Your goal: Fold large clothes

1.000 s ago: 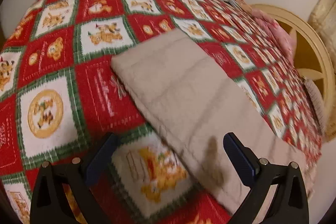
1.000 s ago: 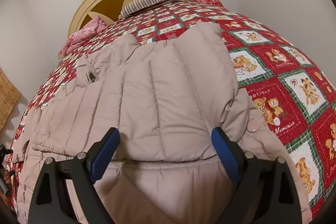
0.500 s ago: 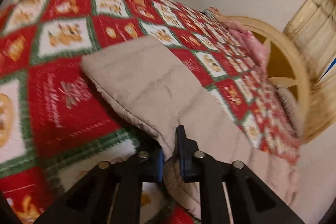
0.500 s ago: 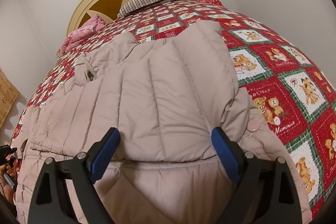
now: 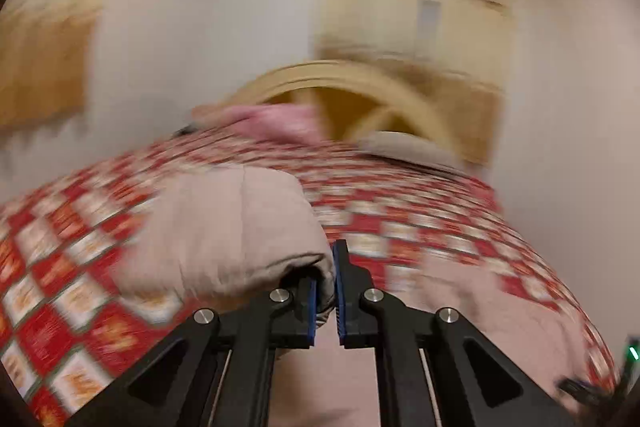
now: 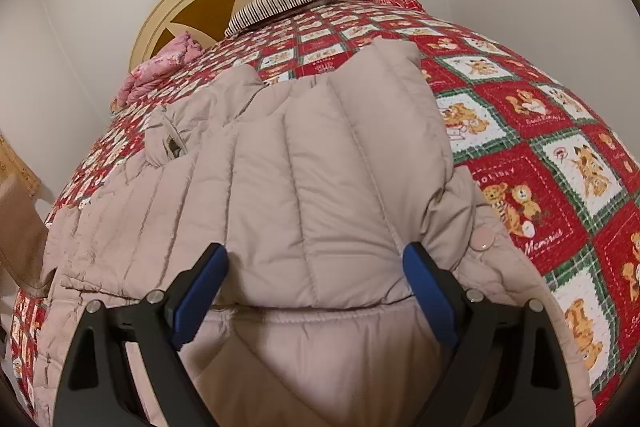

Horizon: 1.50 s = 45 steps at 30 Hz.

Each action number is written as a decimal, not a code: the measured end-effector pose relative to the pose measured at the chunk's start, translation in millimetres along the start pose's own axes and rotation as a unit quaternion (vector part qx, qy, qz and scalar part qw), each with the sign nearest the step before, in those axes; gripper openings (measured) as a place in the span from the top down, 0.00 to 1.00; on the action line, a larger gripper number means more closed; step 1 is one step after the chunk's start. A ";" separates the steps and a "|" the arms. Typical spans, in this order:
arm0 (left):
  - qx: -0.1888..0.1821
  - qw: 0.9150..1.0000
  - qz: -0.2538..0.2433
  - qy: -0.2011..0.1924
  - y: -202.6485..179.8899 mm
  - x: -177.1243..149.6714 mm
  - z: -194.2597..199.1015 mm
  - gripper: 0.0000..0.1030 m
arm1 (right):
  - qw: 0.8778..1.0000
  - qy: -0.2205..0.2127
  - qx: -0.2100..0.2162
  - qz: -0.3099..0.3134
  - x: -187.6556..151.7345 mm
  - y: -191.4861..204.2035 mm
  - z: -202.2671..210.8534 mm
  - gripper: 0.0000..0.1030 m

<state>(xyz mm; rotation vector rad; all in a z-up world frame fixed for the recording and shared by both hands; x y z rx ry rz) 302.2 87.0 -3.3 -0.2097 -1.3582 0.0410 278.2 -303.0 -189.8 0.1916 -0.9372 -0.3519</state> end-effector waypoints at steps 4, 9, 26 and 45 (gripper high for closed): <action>-0.127 0.990 -0.061 0.015 -116.4 -22.5 6.4 0.94 | 1.000 -0.002 0.005 -0.006 0.3 -1.2 0.5 0.11; -0.207 0.963 -0.125 0.120 -206.6 -98.1 -7.7 0.93 | 1.000 -0.003 0.009 -0.011 -0.6 -1.8 1.3 0.11; -0.195 0.900 -0.248 0.300 -207.1 -180.4 -2.3 0.92 | 0.999 -0.006 0.022 -0.027 -1.4 -3.0 2.5 0.11; -0.310 0.863 -0.339 0.209 -169.6 -171.5 70.1 0.91 | 0.990 -0.039 0.076 -0.112 0.4 -23.9 15.2 0.14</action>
Point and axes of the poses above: each gripper's, at about its wrist camera, not at the fingertips, and z roughly against the way its jaws point, y to its left, x to its top, the point moved 3 cm from there along -z, roughly the way its jaws point, and after that the axes turned 6 degrees about -y, right-handed, at the moved point
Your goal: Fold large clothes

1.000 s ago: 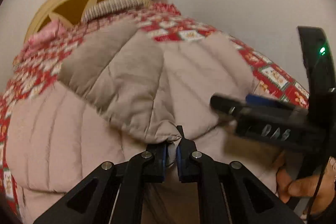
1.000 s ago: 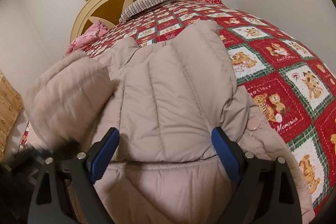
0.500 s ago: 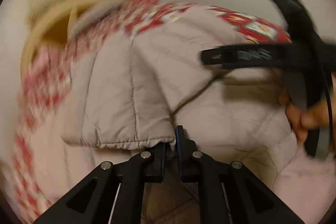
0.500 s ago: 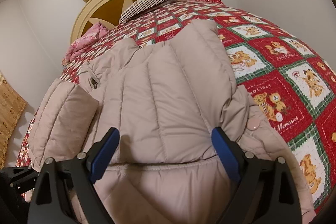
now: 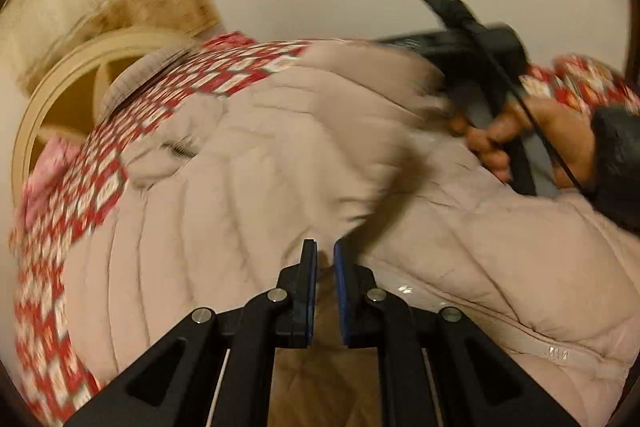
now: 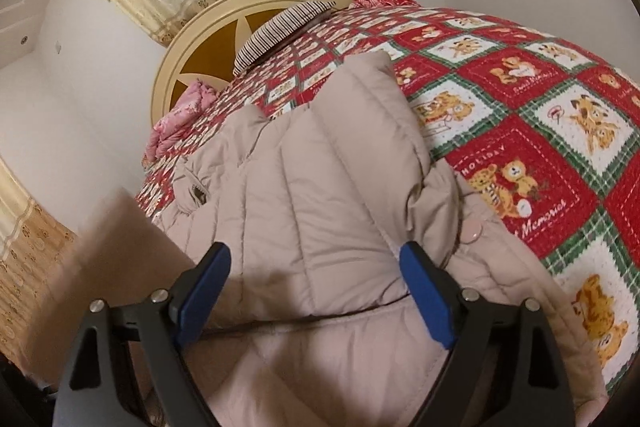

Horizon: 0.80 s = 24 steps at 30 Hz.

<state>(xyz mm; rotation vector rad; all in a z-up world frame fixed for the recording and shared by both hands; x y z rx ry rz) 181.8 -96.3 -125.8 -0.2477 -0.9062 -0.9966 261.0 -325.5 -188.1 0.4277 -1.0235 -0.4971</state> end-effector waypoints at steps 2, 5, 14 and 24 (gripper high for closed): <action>0.010 0.996 0.083 -0.021 27.2 -1.8 10.5 0.91 | 1.000 0.000 -0.009 -0.008 1.3 -1.5 5.5 0.20; 0.025 0.977 0.205 -0.049 71.8 -14.5 29.1 0.91 | 0.999 -0.019 -0.008 -0.051 6.1 -6.1 32.5 0.21; 0.111 0.916 0.383 -0.051 158.0 -46.4 39.0 0.91 | 0.992 0.110 -0.040 0.055 -33.3 45.1 28.1 0.34; 0.156 0.913 0.376 -0.038 196.1 -7.0 20.6 0.91 | 0.975 0.049 -0.046 0.213 6.4 116.2 30.3 0.84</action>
Point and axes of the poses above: each gripper's, at about its wrist camera, not at the fingertips, and z roughly against the way its jaws point, y to its left, x to its top, the point moved 3 cm from there along -z, roughly the way its jaws point, and after that the axes turned 6 degrees about -y, right-handed, at the moved point
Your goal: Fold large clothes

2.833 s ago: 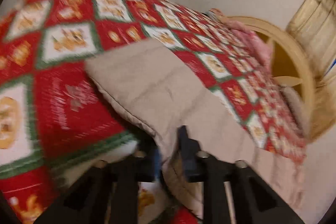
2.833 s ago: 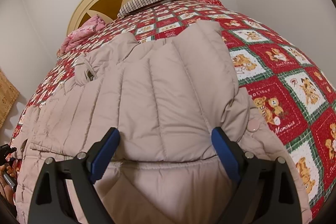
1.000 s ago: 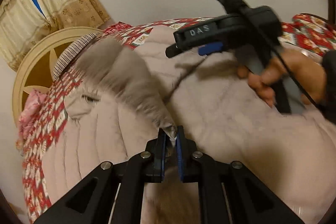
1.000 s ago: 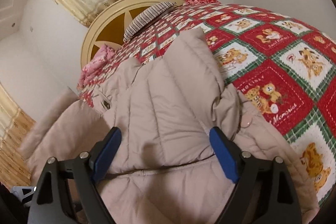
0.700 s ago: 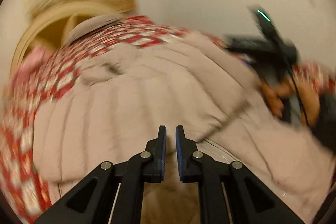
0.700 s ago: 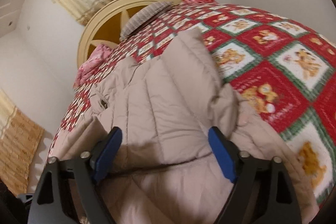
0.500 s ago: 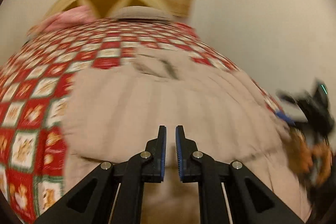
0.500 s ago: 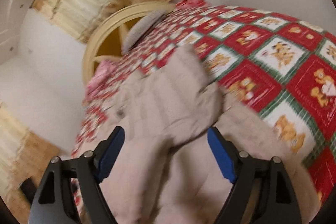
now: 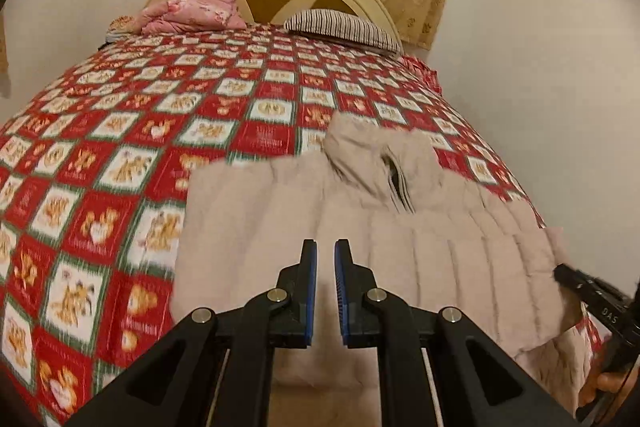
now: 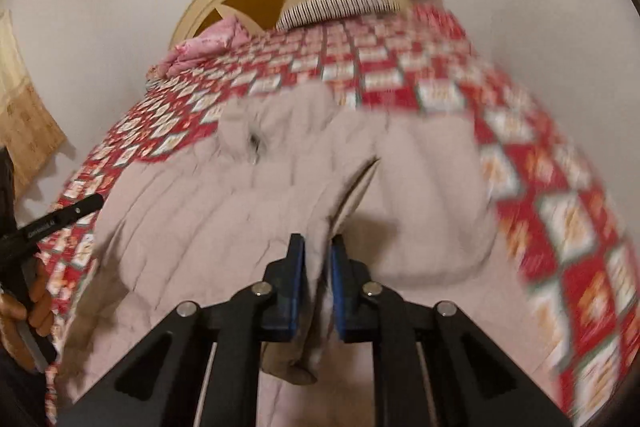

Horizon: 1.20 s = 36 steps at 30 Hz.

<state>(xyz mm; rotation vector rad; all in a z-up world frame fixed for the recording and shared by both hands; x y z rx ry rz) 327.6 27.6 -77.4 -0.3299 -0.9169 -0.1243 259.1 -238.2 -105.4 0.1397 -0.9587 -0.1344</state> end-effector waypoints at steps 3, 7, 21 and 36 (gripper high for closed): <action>0.044 0.999 -0.004 0.006 5.6 8.9 -26.9 0.91 | 0.998 0.004 -0.033 0.047 13.8 -3.5 -20.0 0.84; 0.077 0.995 0.037 0.055 30.8 -9.8 -66.5 0.91 | 0.994 0.050 -0.062 0.079 -8.3 -16.3 -63.2 0.84; 0.036 0.997 0.072 0.015 48.3 6.4 -44.1 0.91 | 0.999 0.027 -0.028 0.017 7.9 -31.0 -33.0 0.07; 0.091 0.991 0.102 0.005 36.0 20.0 -141.6 0.27 | 0.990 0.128 -0.025 -0.061 144.5 30.3 -217.7 0.07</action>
Point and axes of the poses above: each gripper's, at about its wrist camera, not at the fingertips, and z roughly against the way its jaws point, y to its left, x to its top, the point moved 3 cm from there along -z, roughly the way its jaws point, and after that the axes turned 6 degrees about -y, right-handed, at the moved point
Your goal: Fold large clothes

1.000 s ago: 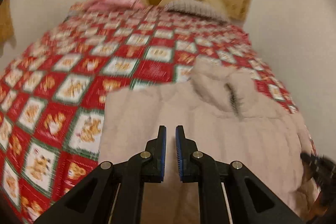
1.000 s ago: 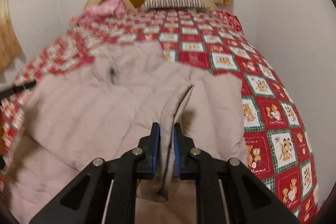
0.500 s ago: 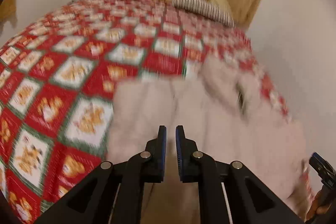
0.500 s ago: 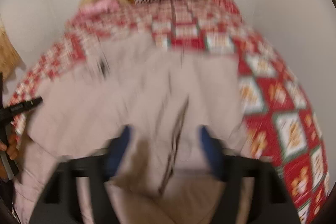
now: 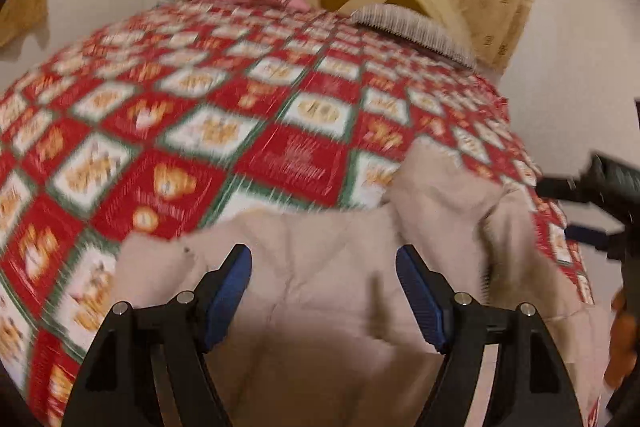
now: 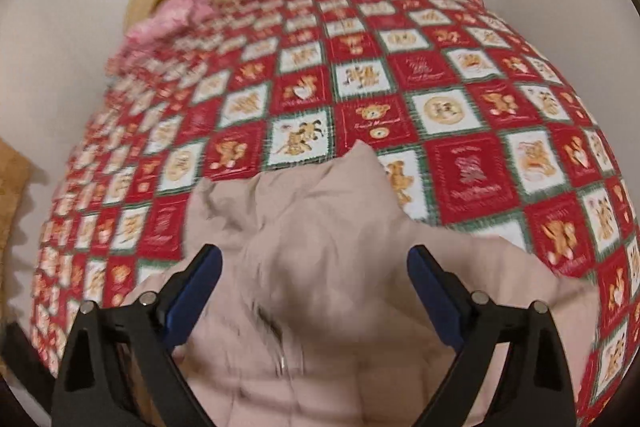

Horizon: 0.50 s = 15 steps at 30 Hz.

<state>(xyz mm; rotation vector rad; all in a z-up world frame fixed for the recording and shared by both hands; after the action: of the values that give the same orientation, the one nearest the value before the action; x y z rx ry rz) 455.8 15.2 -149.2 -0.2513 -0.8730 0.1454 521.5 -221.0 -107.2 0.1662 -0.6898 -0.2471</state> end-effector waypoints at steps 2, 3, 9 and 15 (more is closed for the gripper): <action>0.000 1.000 -0.004 -0.010 0.3 -2.5 -0.2 0.27 | 0.999 0.014 -0.030 0.012 5.4 4.8 -22.1 0.07; 0.000 1.000 -0.012 -0.013 -1.2 -3.0 0.0 0.27 | 0.999 0.025 -0.043 0.013 6.9 5.1 -31.8 0.07; 0.007 0.999 -0.029 -0.011 -7.0 -6.5 -4.0 0.27 | 0.995 0.079 -0.064 -0.022 11.6 -12.2 -73.2 0.07; -0.002 1.000 -0.026 -0.007 -4.6 -5.9 -6.5 0.27 | 0.988 0.101 -0.110 0.036 -0.5 -20.7 -70.1 0.77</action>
<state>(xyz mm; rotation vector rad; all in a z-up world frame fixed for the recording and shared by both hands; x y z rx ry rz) 457.2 8.4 -156.3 -0.2319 -0.8921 0.0975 562.9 -235.8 -165.6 -0.0454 -0.4618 -0.2314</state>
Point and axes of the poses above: each gripper's, at about its wrist camera, not at the fingertips, and z roughly against the way its jaws point, y to its left, x to its top, the point moved 3 cm from there along -z, roughly the way its jaws point, and after that the axes turned 6 degrees about -y, right-handed, at the moved point
